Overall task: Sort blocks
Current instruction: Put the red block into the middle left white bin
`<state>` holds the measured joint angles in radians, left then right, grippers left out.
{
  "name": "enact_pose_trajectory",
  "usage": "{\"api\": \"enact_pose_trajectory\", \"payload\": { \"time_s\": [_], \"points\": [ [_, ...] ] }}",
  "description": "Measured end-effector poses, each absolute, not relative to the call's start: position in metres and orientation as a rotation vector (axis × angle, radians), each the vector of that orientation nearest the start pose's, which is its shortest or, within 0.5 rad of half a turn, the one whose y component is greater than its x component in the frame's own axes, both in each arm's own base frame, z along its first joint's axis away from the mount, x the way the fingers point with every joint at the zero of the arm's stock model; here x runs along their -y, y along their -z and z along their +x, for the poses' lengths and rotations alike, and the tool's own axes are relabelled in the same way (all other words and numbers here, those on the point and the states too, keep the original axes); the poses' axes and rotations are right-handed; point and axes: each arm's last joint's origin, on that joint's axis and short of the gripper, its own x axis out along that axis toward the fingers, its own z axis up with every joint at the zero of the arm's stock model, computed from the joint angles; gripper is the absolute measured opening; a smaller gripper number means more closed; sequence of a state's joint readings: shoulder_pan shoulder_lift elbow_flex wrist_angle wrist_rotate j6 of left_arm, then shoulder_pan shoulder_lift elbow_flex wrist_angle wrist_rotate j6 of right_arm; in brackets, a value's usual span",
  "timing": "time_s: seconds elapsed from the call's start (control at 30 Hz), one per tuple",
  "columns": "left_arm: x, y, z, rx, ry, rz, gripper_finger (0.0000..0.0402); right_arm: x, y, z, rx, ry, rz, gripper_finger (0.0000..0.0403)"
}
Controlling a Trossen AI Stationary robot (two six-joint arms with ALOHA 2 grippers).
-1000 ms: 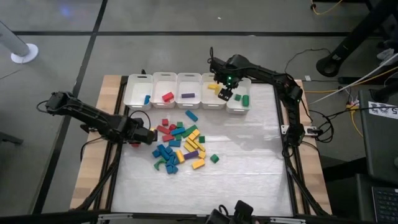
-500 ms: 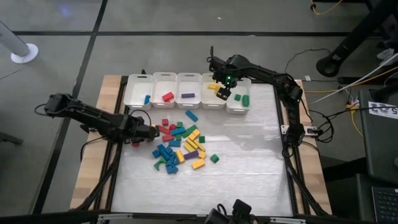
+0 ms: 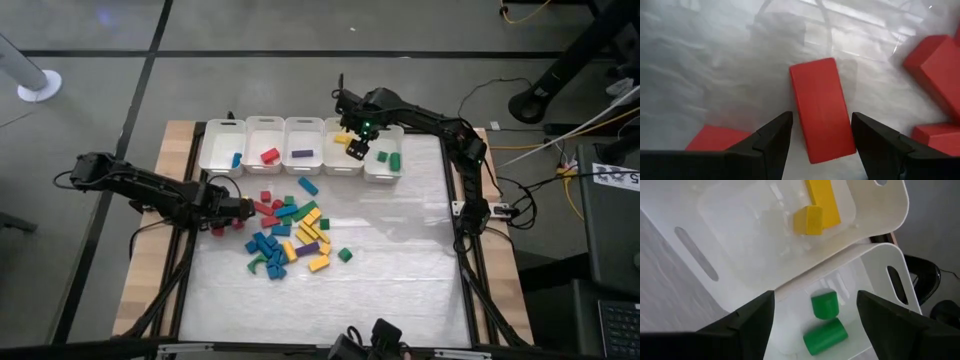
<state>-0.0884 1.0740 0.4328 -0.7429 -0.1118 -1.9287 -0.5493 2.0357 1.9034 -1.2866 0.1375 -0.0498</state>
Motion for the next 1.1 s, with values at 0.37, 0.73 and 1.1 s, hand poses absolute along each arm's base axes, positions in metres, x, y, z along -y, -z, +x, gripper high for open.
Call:
{"api": "enact_pose_trajectory", "payload": {
  "time_s": [0.37,0.73,1.1],
  "points": [
    [0.010,-0.142,0.143,-0.945,-1.213,-1.378,0.0130,0.215,-0.271,0.342,-1.425,0.542,0.231,0.0280],
    [0.012,-0.157,0.152,-0.945,-1.064,-1.351,0.0116,0.216,-0.272,0.342,-1.431,0.562,0.213,0.0280],
    [-0.002,-0.203,0.173,-0.493,-0.703,-1.266,0.0117,0.214,-0.271,0.344,-1.429,0.421,0.194,0.0280]
  ]
}}
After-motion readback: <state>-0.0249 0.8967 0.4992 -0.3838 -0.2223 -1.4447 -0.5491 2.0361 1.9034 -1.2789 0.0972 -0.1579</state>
